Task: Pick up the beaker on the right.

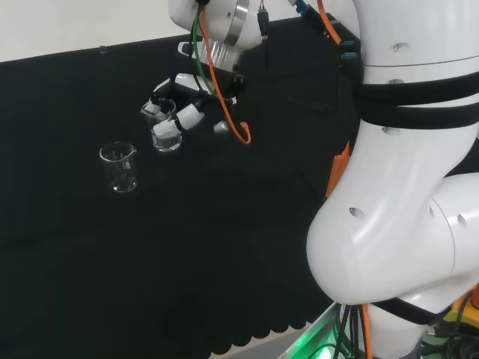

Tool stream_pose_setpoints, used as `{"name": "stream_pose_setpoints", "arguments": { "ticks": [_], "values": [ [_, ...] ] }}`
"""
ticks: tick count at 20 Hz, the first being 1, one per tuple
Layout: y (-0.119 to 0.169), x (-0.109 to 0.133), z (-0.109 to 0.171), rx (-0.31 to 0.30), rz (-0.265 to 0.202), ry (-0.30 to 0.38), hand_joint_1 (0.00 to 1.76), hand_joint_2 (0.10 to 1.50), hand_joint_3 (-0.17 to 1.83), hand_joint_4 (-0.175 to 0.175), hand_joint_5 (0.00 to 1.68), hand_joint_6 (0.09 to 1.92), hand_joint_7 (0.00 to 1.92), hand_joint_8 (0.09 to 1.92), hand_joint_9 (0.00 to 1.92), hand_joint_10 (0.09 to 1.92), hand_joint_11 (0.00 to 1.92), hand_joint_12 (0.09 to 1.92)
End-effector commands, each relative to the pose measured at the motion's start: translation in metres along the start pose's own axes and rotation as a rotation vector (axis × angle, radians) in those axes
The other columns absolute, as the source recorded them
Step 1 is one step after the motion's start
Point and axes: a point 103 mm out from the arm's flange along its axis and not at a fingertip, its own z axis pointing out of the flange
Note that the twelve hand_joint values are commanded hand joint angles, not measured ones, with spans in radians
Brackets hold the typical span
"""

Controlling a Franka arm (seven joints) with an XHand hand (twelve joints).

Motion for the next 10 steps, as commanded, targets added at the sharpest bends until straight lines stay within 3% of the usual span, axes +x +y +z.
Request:
{"name": "stream_pose_setpoints", "arguments": {
  "ticks": [1, 10],
  "values": [
    [-0.0022, 0.0054, -0.0013, 0.009, 0.002, -0.014, 1.12, 0.71, 0.54, 0.175, 1.31, 0.55, 1.58, 0.09, 1.42, 0.16, 0.98, 1.0],
    [0.0031, 0.0128, -0.0001, 0.016, 0.005, -0.041, 1.12, 0.71, 0.54, 0.175, 1.31, 0.55, 1.59, 0.09, 1.42, 0.16, 0.98, 1.0]
  ]
}}
